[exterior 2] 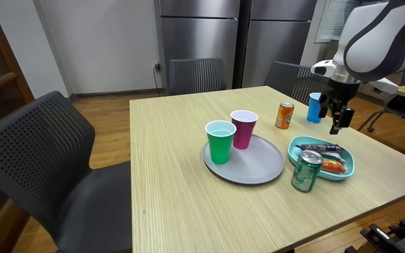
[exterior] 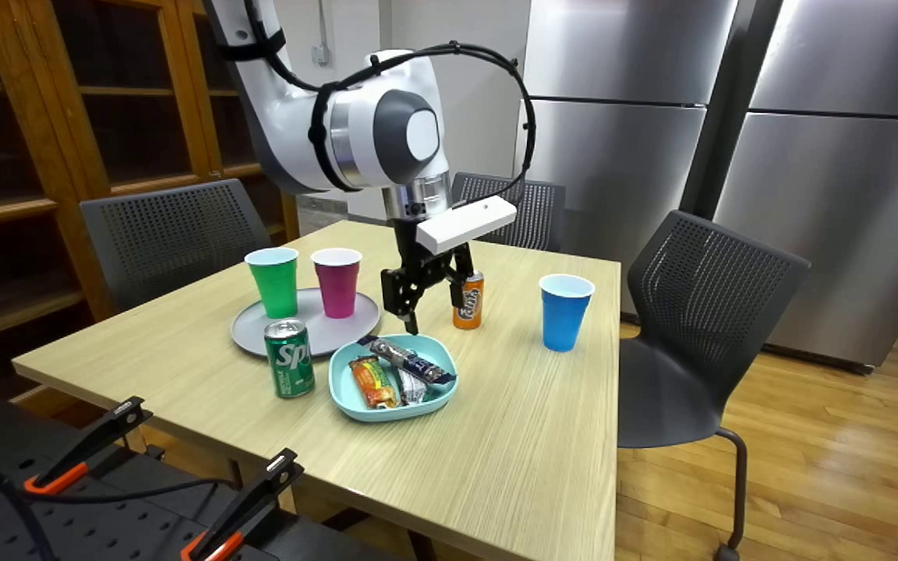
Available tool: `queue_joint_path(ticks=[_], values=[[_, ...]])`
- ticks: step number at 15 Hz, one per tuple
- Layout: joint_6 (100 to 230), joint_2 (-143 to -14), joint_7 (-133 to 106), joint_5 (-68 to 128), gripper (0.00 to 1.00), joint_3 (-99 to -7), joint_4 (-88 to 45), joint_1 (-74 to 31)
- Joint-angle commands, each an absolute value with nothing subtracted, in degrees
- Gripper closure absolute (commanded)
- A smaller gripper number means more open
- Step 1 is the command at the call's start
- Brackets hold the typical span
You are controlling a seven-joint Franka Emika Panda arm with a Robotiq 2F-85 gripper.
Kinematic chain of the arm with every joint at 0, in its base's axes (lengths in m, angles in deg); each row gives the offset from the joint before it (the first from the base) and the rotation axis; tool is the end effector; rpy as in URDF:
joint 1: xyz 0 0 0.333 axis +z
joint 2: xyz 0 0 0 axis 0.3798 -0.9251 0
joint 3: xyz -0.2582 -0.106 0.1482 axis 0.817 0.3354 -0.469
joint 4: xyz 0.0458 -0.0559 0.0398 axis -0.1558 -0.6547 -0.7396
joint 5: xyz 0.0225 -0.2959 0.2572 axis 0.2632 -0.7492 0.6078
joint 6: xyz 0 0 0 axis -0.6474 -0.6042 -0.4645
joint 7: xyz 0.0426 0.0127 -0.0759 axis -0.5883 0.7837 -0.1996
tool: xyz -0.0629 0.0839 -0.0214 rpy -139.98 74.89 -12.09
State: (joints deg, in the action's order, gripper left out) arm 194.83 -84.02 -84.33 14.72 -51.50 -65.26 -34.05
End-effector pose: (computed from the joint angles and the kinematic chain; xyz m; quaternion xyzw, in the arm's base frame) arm 0.4904 -0.1349 0.1701 0.8332 0.5465 -0.0070 0.0836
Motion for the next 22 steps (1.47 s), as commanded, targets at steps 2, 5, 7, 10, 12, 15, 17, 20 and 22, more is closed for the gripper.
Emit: queue_joint_path(ticks=[2, 5, 7, 10, 12, 15, 17, 20, 22], values=[[193.7, -81.4, -85.6, 18.1, 0.00, -53.7, -64.1, -37.2], [194.7, -82.7, -84.1, 16.9, 0.00, -52.2, -63.8, -36.0], [194.7, -82.7, -84.2, 17.0, 0.00, -52.2, -63.6, -36.3], [194.7, -82.7, -84.2, 17.0, 0.00, -52.2, -63.6, -36.3], [194.7, -82.7, -84.2, 17.0, 0.00, -52.2, -63.6, -36.3], [196.4, -82.5, -82.1, 15.5, 0.00, -50.5, -63.5, -35.0], [197.1, -82.3, -82.5, 16.5, 0.00, -51.2, -62.9, -35.7], [198.3, -82.9, -81.7, 16.8, 0.00, -51.1, -60.9, -35.7], [198.3, -83.3, -81.1, 17.2, 0.00, -51.3, -59.2, -36.0]])
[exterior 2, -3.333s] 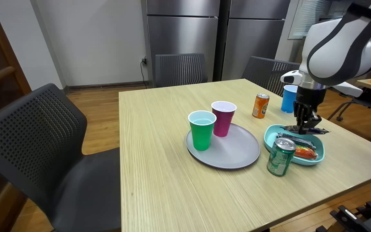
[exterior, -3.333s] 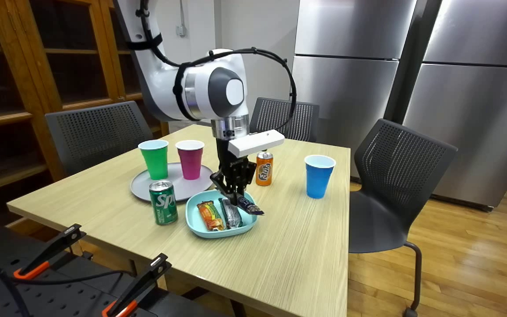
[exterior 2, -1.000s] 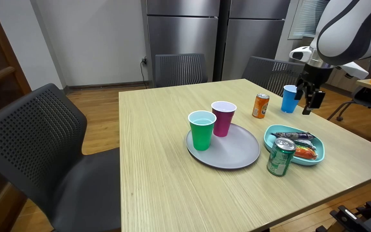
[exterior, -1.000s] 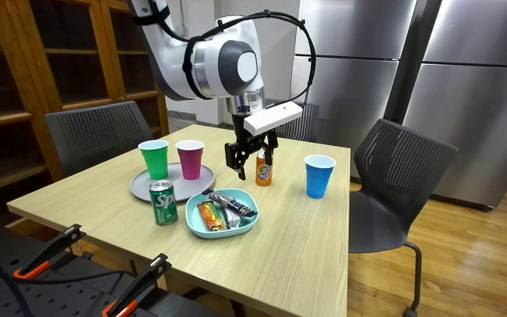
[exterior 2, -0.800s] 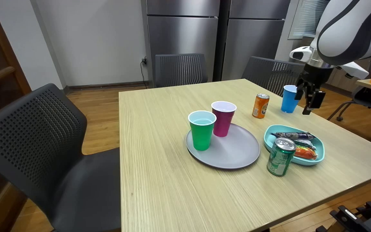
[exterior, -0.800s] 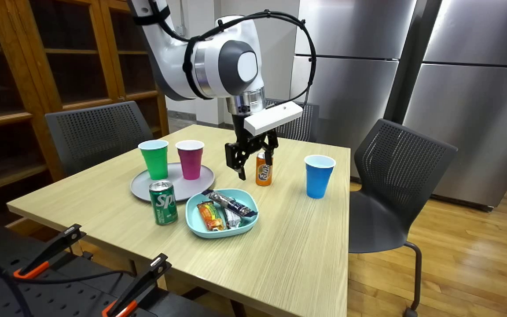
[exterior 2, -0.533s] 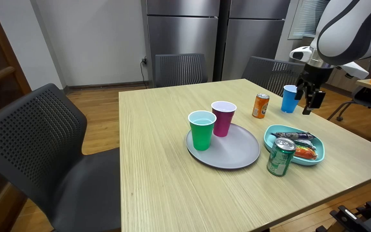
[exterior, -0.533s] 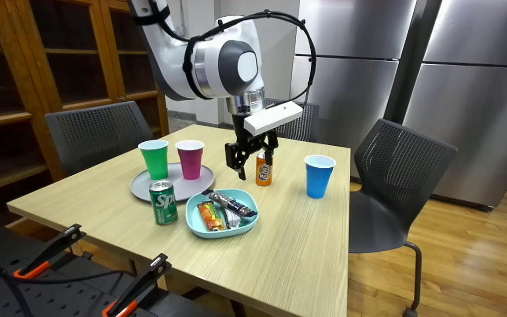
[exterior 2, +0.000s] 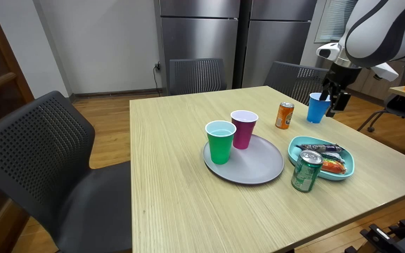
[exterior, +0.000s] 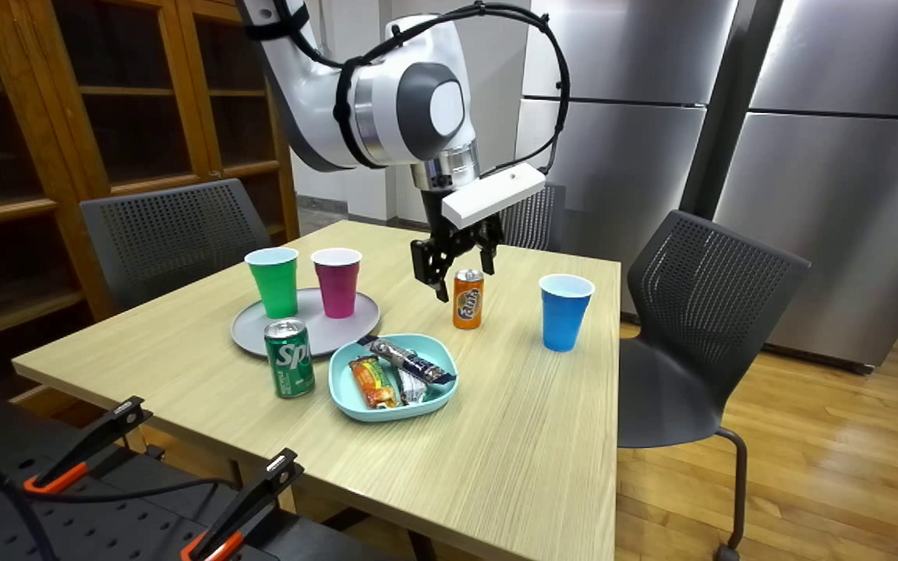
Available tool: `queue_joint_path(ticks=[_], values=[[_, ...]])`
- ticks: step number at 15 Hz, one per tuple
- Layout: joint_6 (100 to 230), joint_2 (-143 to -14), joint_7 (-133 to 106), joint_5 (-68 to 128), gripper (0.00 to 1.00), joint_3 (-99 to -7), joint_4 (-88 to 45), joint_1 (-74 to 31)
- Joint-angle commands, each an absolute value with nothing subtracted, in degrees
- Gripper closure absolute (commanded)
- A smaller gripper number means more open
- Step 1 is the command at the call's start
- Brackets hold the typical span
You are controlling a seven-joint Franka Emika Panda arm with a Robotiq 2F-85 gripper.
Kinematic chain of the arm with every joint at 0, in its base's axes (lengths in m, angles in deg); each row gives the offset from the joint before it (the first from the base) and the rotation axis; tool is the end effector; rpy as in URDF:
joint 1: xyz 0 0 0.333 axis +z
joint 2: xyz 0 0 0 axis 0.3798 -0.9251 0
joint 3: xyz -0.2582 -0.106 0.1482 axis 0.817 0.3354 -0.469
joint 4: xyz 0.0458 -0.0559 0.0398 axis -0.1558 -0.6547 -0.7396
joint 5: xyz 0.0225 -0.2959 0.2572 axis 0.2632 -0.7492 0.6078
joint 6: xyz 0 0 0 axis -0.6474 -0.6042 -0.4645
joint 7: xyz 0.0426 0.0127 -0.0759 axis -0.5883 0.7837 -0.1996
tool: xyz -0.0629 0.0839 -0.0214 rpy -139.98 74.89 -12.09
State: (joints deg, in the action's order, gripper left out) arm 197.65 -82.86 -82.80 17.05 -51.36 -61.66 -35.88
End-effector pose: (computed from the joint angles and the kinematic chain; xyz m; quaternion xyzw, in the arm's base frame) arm 0.5174 -0.1619 0.2071 0.8546 0.5024 0.0450 0.1237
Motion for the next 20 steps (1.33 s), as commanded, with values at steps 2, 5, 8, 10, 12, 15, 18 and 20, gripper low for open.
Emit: queue_joint_path(ticks=[2, 5, 8, 10, 12, 15, 18, 20], values=[[197.5, -83.8, -80.9, 18.2, 0.00, -52.1, -57.1, -36.8], [196.4, -85.1, -81.5, 20.9, 0.00, -53.5, -53.7, -38.3], [195.5, -87.0, -81.3, 23.1, 0.00, -53.9, -50.0, -39.2], [194.9, -88.3, -81.1, 24.0, 0.00, -54.2, -47.8, -39.8], [194.0, -89.6, -80.9, 24.9, 0.00, -54.4, -45.5, -40.4], [192.0, -91.2, -80.6, 26.3, 0.00, -54.9, -42.5, -41.4], [189.8, -92.8, -80.5, 27.7, 0.00, -55.1, -39.8, -42.2], [188.4, -94.0, -80.2, 28.3, 0.00, -54.9, -37.9, -42.5]])
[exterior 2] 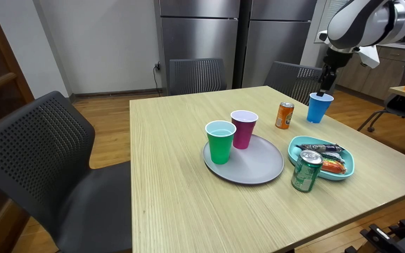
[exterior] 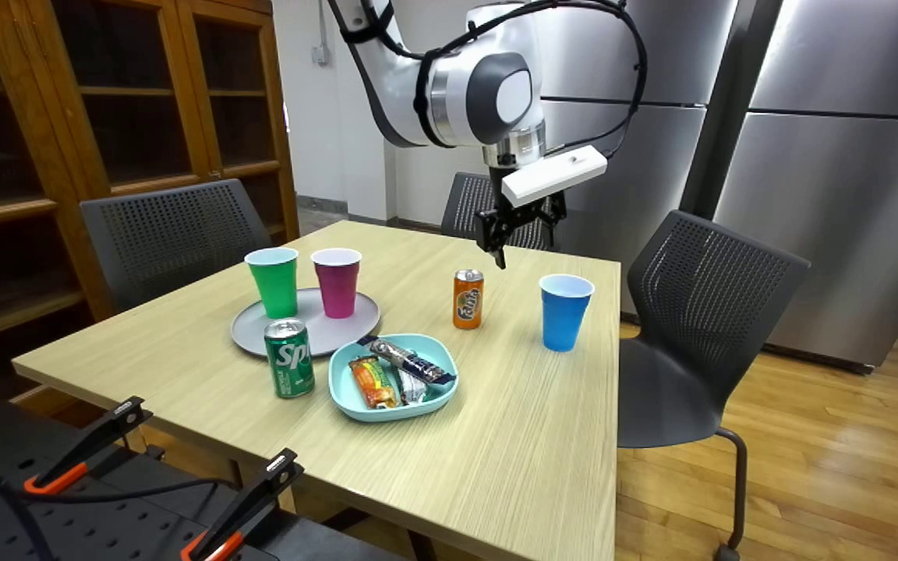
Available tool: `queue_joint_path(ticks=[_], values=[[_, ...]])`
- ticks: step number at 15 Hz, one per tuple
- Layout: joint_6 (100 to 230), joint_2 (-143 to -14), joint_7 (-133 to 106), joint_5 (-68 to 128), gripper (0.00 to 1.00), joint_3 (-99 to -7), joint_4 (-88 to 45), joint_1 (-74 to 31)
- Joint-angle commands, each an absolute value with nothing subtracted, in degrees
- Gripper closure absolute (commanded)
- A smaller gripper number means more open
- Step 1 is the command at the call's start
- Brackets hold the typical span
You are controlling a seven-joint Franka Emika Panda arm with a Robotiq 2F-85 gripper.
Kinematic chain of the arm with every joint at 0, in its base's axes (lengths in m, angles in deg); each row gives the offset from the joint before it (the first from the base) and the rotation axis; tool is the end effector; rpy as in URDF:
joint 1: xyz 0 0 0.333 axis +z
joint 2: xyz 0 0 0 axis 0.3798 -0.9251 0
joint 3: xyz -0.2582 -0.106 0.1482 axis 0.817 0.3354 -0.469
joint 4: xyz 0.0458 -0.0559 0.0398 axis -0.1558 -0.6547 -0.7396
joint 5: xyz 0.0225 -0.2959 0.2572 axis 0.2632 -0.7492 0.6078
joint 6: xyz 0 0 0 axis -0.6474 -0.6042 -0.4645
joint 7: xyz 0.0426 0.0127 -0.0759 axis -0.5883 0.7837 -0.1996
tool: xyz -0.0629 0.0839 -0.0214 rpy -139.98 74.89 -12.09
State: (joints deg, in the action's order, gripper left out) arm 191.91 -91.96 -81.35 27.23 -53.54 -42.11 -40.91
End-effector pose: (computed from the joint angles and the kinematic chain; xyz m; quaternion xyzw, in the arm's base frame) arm 0.5979 -0.2331 0.2334 0.9057 0.3914 0.0926 0.1339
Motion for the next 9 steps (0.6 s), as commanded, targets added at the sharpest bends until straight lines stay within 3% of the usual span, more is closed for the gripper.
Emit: queue_joint_path(ticks=[1, 9], values=[[187.7, -94.7, -80.1, 28.5, 0.00, -54.8, -37.0, -42.6], [186.8, -99.4, -78.8, 29.3, 0.00, -55.5, -31.6, -43.6]])
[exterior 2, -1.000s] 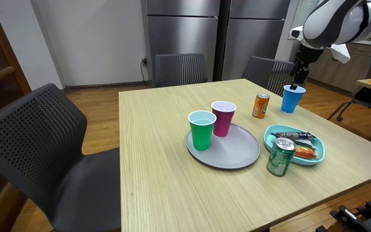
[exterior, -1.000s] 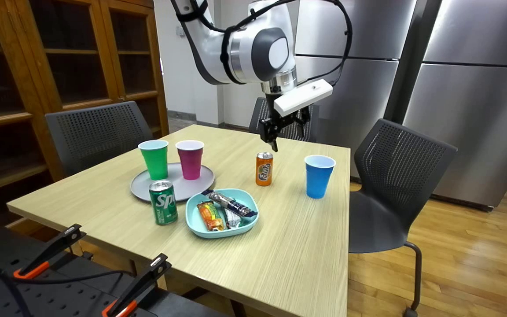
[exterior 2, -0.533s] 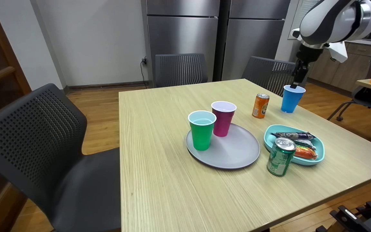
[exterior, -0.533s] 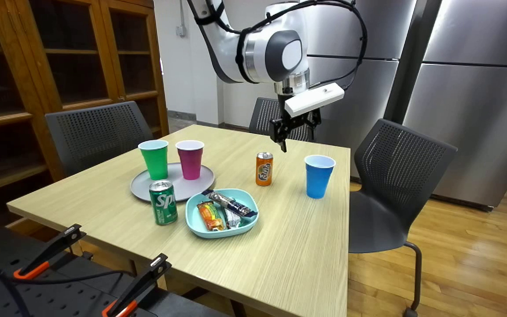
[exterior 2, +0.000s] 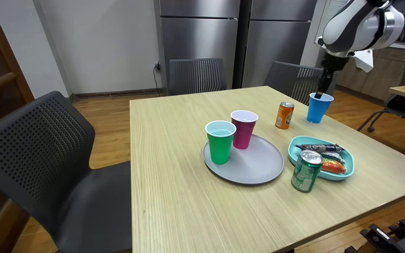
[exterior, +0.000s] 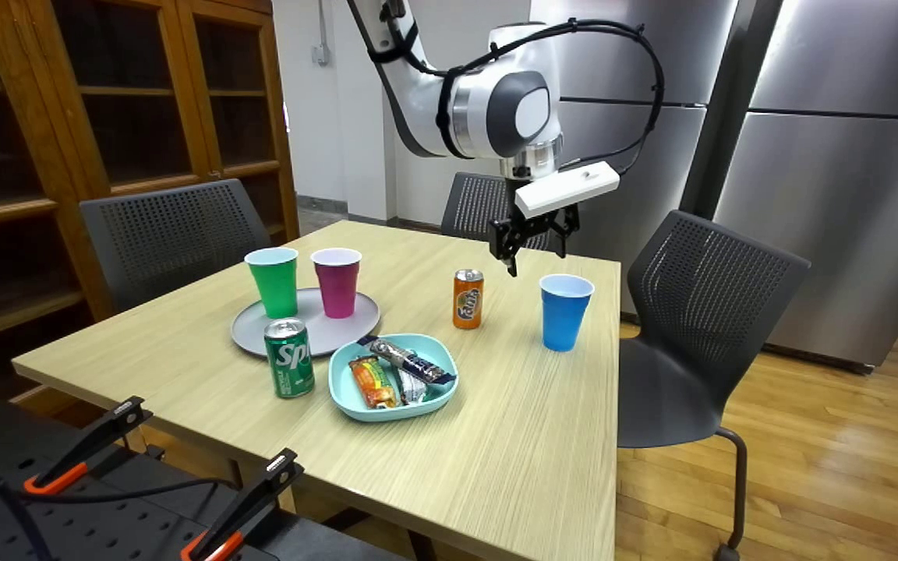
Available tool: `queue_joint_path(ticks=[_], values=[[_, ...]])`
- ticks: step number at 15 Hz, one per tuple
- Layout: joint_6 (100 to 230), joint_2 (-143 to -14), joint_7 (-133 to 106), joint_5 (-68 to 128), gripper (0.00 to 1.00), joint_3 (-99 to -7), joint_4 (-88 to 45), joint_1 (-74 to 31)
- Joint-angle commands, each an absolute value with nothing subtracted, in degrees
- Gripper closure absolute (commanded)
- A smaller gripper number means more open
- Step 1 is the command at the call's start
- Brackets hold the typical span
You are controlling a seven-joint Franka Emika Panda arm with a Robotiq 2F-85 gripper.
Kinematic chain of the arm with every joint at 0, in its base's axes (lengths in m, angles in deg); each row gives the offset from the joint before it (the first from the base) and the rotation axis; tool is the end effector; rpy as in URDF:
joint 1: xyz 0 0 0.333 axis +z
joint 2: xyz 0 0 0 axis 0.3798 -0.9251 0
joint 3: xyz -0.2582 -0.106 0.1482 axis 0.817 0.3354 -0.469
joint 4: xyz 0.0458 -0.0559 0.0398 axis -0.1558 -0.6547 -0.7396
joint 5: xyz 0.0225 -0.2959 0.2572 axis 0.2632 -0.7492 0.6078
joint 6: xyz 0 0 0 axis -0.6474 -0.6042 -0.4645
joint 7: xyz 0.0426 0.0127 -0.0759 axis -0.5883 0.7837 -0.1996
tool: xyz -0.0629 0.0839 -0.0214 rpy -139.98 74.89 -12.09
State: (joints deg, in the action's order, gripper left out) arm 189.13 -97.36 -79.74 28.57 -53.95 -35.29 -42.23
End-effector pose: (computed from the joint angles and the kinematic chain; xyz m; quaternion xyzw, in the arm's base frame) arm 0.6173 -0.2533 0.2155 0.9197 0.3625 0.0875 0.1226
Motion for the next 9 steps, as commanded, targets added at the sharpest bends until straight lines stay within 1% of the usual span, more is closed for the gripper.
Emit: queue_joint_path(ticks=[1, 9], values=[[186.7, -99.9, -78.6, 29.3, 0.00, -55.5, -31.1, -43.7], [185.4, -102.7, -77.3, 28.7, 0.00, -55.3, -29.0, -43.8]])
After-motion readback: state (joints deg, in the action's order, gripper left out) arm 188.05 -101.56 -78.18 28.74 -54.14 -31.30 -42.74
